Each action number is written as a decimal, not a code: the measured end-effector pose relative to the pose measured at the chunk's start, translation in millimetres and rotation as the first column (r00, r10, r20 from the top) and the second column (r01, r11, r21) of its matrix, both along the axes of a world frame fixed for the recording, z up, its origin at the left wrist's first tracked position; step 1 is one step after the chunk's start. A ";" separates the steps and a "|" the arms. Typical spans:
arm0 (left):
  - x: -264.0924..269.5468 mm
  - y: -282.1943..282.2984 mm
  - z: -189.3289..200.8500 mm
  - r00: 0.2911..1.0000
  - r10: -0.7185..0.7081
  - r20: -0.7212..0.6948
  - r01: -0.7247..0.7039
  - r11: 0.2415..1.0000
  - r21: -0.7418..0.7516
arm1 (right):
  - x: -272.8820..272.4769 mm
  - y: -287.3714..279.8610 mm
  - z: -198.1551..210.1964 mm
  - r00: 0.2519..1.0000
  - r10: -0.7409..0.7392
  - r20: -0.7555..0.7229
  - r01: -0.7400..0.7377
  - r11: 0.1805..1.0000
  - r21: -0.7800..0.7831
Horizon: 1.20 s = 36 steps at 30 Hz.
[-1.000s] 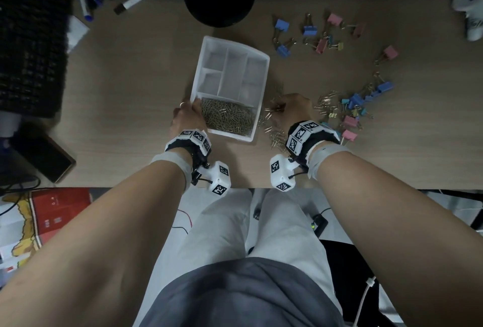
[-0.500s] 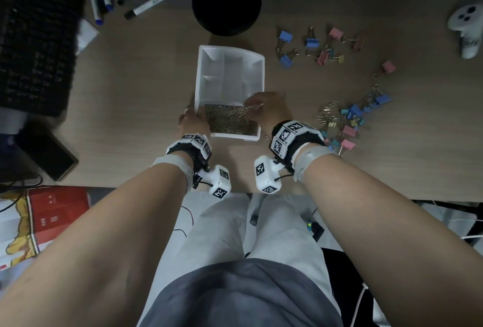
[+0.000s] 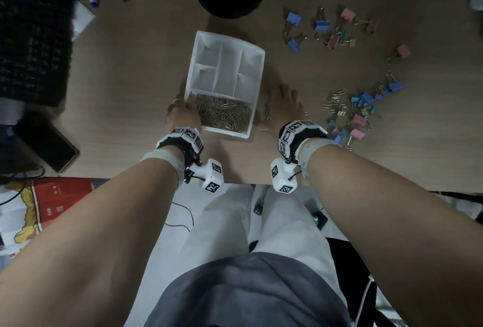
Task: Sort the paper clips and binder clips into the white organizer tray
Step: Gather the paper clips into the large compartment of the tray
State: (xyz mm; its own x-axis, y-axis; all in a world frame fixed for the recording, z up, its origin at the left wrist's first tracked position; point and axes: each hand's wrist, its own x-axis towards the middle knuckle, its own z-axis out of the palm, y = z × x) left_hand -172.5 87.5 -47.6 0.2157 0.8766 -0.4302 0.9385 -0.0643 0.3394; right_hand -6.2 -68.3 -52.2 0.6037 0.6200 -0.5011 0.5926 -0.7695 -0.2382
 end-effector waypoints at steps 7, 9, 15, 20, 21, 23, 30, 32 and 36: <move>-6.0 5.6 -12.3 0.998 0.005 0.063 -0.006 1.000 0.010 | 9.8 7.4 -15.7 0.995 -0.094 -0.019 0.095 0.994 0.059; -5.8 4.1 -11.1 0.999 0.001 0.043 -0.002 1.000 0.010 | 12.7 6.7 -21.2 0.996 -0.090 -0.022 0.091 0.994 0.064; -3.7 2.7 -6.4 0.999 -0.004 0.036 0.004 1.000 0.014 | 14.0 6.0 -19.9 0.984 -0.169 -0.058 0.171 0.985 0.026; -3.4 1.7 -5.2 1.000 -0.013 0.022 0.013 1.000 0.005 | 16.6 -0.4 -12.2 0.955 -0.292 -0.046 0.296 0.951 0.096; -3.4 2.1 -5.5 1.000 -0.017 0.016 0.017 1.000 0.002 | 17.3 -1.0 -6.2 0.953 -0.299 -0.052 0.304 0.946 0.116; -2.6 2.8 -4.7 1.000 -0.028 0.006 0.028 1.000 -0.006 | 15.2 0.8 9.1 0.939 -0.323 -0.116 0.340 0.921 0.190; 1.7 5.6 -0.8 1.000 0.018 -0.014 -0.019 0.996 -0.089 | -12.5 33.2 37.1 0.836 -0.136 -0.532 0.367 0.859 0.358; 3.4 6.6 -1.1 0.999 0.043 -0.016 -0.044 0.994 -0.102 | -7.3 29.9 29.3 0.859 -0.214 -0.465 0.401 0.845 0.353; 3.0 5.6 -3.8 0.999 0.044 -0.001 -0.044 0.996 -0.073 | 11.2 4.3 6.6 0.910 -0.383 -0.157 0.408 0.892 0.195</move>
State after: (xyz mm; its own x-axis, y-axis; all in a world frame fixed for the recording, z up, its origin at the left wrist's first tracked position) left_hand -169.4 93.1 -51.5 0.1781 0.8512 -0.4936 0.9395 0.0021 0.3425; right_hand 5.0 -64.0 -45.7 0.7699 0.4429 -0.4594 0.2096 -0.8555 -0.4735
